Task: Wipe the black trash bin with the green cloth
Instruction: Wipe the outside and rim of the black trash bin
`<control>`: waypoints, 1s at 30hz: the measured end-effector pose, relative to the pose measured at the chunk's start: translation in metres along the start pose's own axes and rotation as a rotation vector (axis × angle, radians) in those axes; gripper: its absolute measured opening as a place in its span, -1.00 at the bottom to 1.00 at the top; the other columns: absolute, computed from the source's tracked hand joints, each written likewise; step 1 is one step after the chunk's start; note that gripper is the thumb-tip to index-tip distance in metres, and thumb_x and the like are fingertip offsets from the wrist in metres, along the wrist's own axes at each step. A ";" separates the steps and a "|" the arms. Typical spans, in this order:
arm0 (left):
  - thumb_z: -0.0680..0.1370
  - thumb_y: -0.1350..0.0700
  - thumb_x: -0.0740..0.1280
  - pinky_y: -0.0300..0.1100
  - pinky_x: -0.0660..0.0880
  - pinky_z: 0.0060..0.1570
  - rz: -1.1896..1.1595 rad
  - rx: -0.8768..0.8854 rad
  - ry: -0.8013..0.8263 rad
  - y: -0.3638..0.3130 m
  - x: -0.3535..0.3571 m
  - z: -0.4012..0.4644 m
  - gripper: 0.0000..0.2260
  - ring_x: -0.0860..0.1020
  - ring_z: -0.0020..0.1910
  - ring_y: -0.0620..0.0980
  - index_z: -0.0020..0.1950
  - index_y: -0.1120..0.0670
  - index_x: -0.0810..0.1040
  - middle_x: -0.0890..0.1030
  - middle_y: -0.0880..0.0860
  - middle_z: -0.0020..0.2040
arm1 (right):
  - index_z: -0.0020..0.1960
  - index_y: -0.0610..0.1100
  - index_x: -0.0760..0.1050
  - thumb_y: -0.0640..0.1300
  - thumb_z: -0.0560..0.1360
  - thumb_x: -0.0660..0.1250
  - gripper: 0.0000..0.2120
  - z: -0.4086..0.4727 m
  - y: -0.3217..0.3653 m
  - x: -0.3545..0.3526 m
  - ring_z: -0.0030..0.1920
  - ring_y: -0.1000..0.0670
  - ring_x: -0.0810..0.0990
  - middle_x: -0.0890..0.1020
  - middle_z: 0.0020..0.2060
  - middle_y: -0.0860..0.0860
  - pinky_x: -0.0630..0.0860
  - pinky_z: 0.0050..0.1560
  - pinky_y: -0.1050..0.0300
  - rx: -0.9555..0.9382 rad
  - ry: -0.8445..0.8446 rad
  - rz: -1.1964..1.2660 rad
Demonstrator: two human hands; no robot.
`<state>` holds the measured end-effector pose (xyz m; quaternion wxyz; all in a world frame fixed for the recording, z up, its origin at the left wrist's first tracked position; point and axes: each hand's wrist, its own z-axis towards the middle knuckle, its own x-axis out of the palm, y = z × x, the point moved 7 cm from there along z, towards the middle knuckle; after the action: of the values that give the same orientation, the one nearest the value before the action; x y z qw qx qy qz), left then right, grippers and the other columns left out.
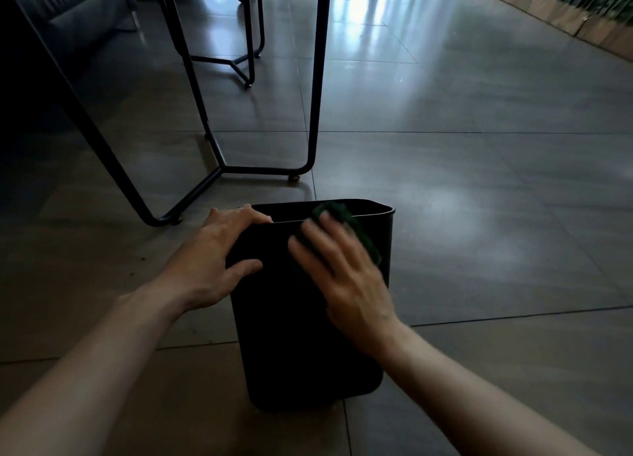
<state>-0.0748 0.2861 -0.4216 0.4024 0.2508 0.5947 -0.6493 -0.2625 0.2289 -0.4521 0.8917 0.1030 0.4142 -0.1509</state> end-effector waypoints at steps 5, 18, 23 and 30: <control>0.46 0.10 0.51 -0.37 0.24 0.13 0.011 0.009 -0.013 -0.002 0.001 -0.002 -0.51 0.21 0.22 -0.32 0.29 -0.21 0.43 0.37 -0.29 0.25 | 0.57 0.01 0.35 -0.14 0.68 0.27 -0.53 -0.138 0.056 0.037 0.58 -0.14 0.32 0.41 0.51 -0.01 -0.05 0.66 -0.15 -0.607 0.339 -0.172; 0.46 0.09 0.50 -0.11 0.29 0.29 0.021 -0.025 0.018 0.003 0.005 0.002 -0.51 0.38 0.32 -0.03 0.29 -0.21 0.40 0.48 -0.19 0.27 | 0.57 -0.10 0.36 -0.21 0.61 0.39 -0.45 -0.049 0.013 0.010 0.65 -0.23 0.13 0.33 0.56 -0.15 0.25 0.58 -0.24 -0.014 0.101 0.090; 0.48 0.10 0.49 -0.33 0.13 0.33 0.005 0.003 0.011 -0.001 0.008 0.001 -0.50 0.23 0.47 -0.16 0.31 -0.22 0.40 0.37 -0.27 0.29 | 0.63 -0.01 0.22 -0.12 0.66 0.26 -0.43 -0.137 0.053 0.037 0.68 -0.22 -0.08 0.25 0.60 -0.09 0.27 0.57 -0.12 -0.505 0.429 -0.052; 0.48 0.10 0.48 -0.05 0.29 0.41 0.019 0.001 0.026 -0.005 0.006 0.003 -0.47 0.27 0.51 -0.07 0.38 -0.19 0.40 0.44 -0.22 0.35 | 0.60 -0.06 0.30 -0.13 0.58 0.44 -0.36 0.009 -0.020 -0.007 0.66 -0.18 0.09 0.28 0.57 -0.14 0.22 0.61 -0.19 0.109 0.013 0.096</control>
<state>-0.0819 0.2812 -0.4232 0.4010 0.2649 0.5971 -0.6423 -0.2676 0.2088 -0.4418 0.8881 0.1722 0.4059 -0.1299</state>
